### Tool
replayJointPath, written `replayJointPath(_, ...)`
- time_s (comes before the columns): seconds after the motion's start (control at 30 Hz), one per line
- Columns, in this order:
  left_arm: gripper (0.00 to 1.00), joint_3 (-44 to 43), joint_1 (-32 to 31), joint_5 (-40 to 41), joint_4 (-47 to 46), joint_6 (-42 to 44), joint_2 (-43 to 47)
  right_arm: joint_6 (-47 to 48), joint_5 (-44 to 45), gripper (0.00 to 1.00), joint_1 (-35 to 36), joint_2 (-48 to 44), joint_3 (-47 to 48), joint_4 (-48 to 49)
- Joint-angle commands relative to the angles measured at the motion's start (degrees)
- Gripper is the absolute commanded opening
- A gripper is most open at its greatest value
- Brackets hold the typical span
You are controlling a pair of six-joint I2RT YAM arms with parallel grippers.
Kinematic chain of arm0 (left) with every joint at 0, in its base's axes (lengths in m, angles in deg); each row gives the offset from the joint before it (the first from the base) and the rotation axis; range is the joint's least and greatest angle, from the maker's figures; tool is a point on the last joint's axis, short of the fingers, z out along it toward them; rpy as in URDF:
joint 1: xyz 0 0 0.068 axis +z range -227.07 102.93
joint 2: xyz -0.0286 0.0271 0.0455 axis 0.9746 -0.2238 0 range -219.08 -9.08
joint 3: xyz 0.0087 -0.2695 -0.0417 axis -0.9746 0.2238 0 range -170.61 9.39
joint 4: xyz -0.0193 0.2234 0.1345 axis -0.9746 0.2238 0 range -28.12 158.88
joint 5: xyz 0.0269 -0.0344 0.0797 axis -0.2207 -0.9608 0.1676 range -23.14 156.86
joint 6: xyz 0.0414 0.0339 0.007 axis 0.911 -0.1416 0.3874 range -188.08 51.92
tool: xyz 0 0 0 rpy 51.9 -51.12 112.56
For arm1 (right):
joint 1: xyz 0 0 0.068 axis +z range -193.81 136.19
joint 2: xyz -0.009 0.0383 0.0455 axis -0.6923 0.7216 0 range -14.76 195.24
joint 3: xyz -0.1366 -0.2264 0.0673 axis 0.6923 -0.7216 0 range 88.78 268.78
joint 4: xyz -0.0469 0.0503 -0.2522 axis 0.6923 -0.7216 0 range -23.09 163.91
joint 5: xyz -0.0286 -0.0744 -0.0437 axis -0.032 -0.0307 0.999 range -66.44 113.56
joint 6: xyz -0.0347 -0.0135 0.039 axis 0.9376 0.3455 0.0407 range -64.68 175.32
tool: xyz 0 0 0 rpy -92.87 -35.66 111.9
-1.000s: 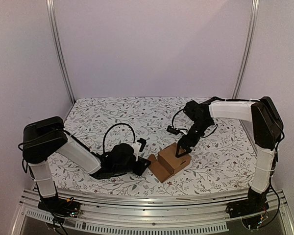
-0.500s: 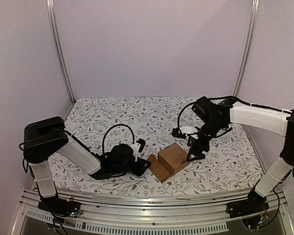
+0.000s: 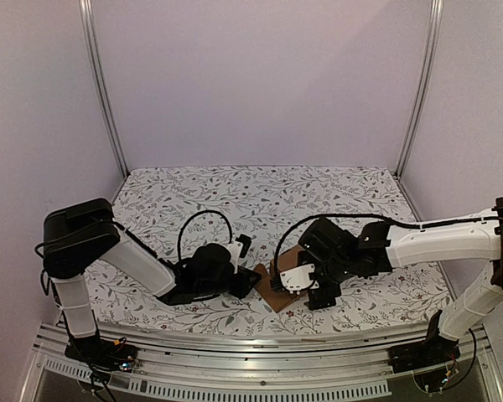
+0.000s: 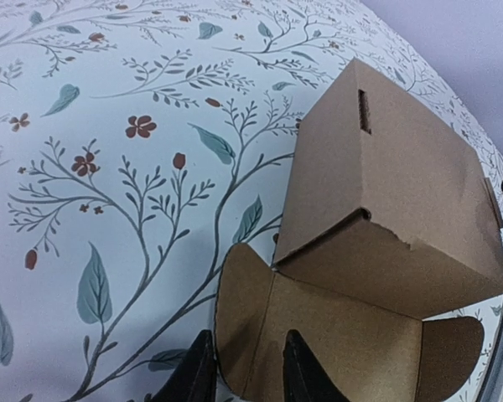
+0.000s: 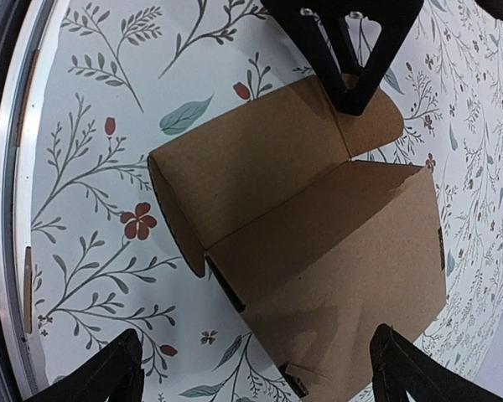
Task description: Fold the paper box
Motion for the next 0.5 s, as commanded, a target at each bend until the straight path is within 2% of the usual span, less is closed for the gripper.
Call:
replayJointPath(0.0,0.27,0.14,1.07,-0.33,0.17,-0.81,-0.76,-1.92,6.46,0.92,1.59,1.93,-1.03,6.67)
replayJointPath(0.47,0.23,2.39,1.99,-2.7,-4.24,-0.77,-2.08,-3.95,5.33,0.82,2.46,7.49,0.05,5.49)
